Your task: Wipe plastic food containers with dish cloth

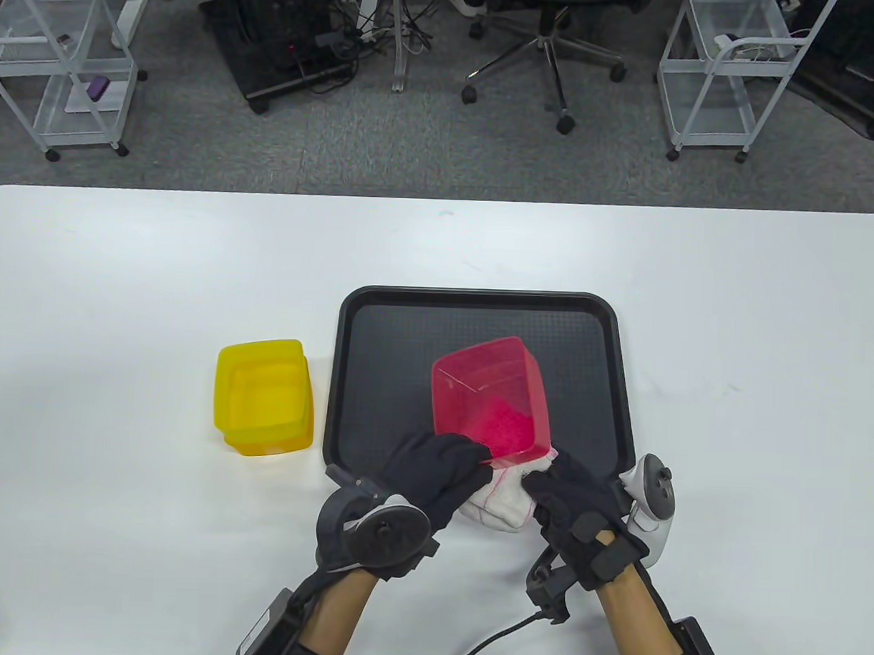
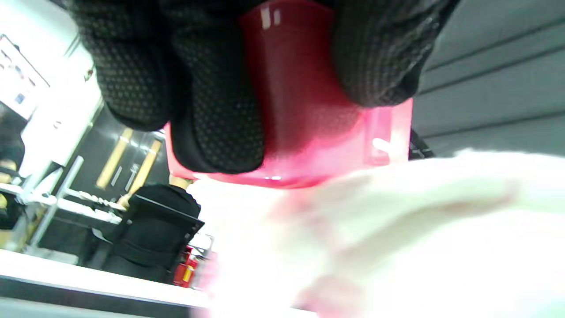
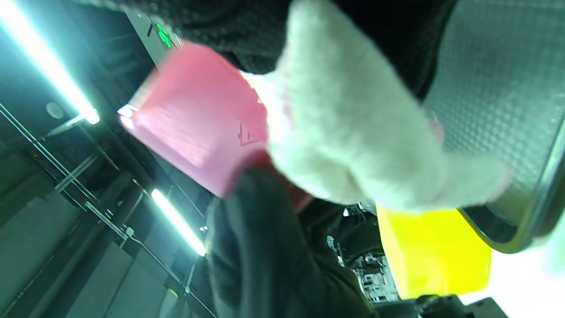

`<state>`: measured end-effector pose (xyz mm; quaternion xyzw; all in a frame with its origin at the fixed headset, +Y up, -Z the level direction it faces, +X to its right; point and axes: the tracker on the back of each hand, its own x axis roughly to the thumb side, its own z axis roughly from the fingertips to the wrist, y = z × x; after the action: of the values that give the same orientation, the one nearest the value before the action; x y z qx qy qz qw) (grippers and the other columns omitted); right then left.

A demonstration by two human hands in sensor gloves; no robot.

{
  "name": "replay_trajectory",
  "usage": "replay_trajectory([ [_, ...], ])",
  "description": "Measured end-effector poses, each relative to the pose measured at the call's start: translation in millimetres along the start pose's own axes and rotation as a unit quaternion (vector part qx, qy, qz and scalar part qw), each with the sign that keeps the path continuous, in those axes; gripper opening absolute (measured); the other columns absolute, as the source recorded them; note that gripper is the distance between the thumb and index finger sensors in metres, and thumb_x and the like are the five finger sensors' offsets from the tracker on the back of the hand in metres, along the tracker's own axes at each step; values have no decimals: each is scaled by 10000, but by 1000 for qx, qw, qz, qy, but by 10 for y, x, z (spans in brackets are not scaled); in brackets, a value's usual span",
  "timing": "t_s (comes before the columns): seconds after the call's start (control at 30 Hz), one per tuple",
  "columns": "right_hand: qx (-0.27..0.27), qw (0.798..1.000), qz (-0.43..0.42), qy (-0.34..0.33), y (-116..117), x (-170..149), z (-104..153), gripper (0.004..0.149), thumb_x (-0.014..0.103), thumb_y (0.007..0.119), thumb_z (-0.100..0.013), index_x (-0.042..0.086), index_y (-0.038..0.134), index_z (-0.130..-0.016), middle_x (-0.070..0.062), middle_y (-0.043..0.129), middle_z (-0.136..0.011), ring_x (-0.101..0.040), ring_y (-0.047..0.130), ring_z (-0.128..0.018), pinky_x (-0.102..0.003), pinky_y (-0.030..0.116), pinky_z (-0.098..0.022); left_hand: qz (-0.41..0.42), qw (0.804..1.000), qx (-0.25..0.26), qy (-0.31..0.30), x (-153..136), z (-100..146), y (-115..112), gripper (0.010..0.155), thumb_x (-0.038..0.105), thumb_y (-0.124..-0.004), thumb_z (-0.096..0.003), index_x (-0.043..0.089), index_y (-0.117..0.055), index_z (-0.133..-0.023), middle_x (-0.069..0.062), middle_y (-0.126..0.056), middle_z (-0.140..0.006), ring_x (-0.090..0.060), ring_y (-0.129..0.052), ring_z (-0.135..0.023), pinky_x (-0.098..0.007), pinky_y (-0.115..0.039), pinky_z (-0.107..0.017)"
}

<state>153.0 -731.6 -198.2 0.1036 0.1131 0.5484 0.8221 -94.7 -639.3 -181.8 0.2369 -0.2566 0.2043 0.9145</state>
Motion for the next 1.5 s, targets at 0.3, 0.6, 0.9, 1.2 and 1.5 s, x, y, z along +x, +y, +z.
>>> replay_trajectory([
  [0.3, -49, 998, 22, -32, -168, 57, 48, 517, 128, 727, -496, 56, 578, -986, -272, 693, -965, -464, 871, -755, -503, 842, -485, -117, 991, 24, 68, -764, 77, 553, 413, 532, -802, -493, 297, -917, -813, 55, -986, -826, -308, -1040, -719, -525, -828, -676],
  [0.6, -65, 996, 56, -23, -215, 46, 55, 511, 112, 729, -493, 57, 593, -983, -278, 688, -968, -482, 852, -762, -523, 823, -489, -158, 965, -45, 203, -1651, 435, 929, 431, 530, -858, -474, 279, -936, -817, 41, -932, -933, -428, -890, -918, -599, -690, -760],
  [0.9, -60, 995, 81, -17, -188, 24, 63, 509, 104, 732, -490, 55, 602, -979, -282, 693, -965, -491, 849, -759, -532, 818, -486, -167, 957, -79, 225, -1792, 530, 846, 425, 503, -873, -465, 294, -928, -831, 60, -915, -963, -432, -860, -965, -595, -676, -775],
  [1.2, -52, 995, 84, -18, -179, 8, 60, 509, 103, 733, -489, 57, 605, -979, -280, 694, -966, -489, 848, -763, -532, 817, -489, -168, 954, -89, 231, -1837, 556, 752, 424, 489, -865, -468, 304, -914, -846, 80, -899, -980, -424, -836, -995, -585, -659, -788],
  [1.5, -51, 994, 91, -19, -177, -3, 57, 508, 102, 734, -488, 56, 608, -979, -279, 695, -967, -491, 847, -763, -534, 814, -489, -164, 952, -103, 236, -1862, 576, 710, 434, 481, -865, -469, 314, -907, -868, 89, -885, -1007, -390, -834, -1024, -566, -666, -793],
])
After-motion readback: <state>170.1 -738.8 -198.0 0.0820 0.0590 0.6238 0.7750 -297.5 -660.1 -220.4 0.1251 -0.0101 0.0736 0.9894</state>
